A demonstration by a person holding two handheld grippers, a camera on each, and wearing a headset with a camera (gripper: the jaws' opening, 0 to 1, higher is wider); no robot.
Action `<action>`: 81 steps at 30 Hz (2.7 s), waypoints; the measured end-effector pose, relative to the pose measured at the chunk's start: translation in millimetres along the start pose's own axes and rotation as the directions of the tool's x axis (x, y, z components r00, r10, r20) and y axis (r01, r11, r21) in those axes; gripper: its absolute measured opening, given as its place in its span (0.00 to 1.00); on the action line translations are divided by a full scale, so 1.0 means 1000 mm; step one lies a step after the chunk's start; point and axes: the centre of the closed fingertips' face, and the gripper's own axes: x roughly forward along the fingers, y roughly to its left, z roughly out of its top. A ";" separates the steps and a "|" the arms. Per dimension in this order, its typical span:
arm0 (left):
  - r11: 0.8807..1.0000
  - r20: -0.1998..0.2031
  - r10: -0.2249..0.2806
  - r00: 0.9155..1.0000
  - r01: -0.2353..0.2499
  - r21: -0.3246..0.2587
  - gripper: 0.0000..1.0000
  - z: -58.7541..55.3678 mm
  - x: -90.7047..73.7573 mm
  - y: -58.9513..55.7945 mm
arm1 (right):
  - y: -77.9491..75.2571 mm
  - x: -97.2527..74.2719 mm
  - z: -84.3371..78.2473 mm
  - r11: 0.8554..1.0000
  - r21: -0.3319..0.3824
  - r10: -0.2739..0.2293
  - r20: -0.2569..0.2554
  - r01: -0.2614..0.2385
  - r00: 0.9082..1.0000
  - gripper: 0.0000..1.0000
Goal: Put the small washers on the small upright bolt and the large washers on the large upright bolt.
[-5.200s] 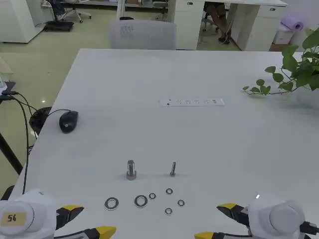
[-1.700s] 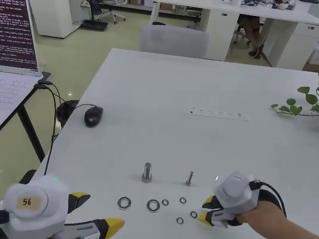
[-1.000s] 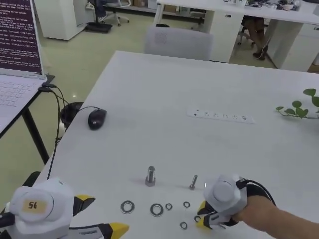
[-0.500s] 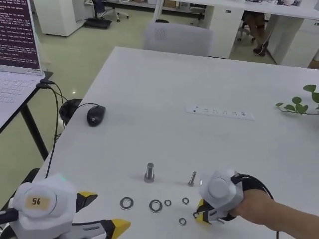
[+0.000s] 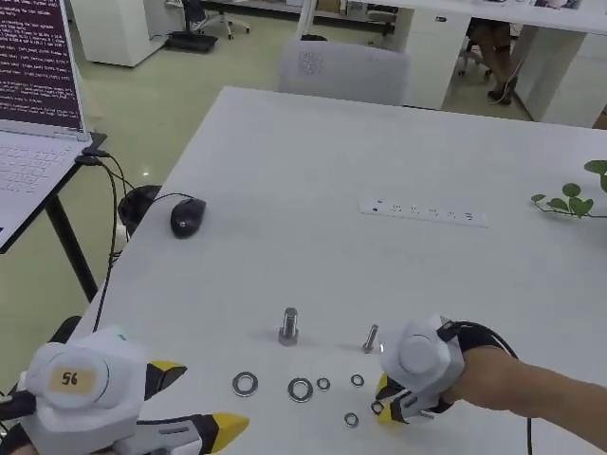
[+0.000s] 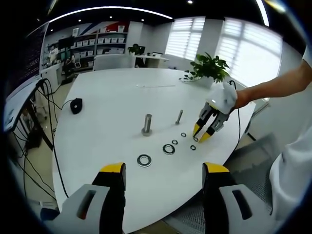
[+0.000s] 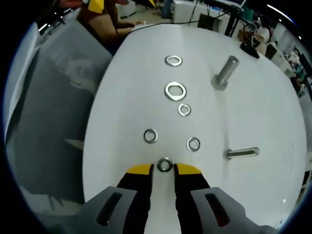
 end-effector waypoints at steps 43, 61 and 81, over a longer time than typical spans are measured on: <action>1.000 0.004 0.001 1.000 -0.001 -0.004 0.61 0.003 0.000 0.003 | -0.068 -0.069 0.005 0.954 0.237 -0.208 0.084 0.184 0.974 0.13; 1.000 0.003 0.002 1.000 -0.002 -0.010 0.61 0.004 0.001 0.004 | -0.095 -0.063 0.022 0.966 0.186 -0.194 0.062 0.180 0.979 0.13; 1.000 0.007 0.012 1.000 -0.012 -0.021 0.61 0.002 -0.003 0.009 | -0.096 -0.055 0.022 0.972 0.179 -0.164 0.038 0.154 0.986 0.13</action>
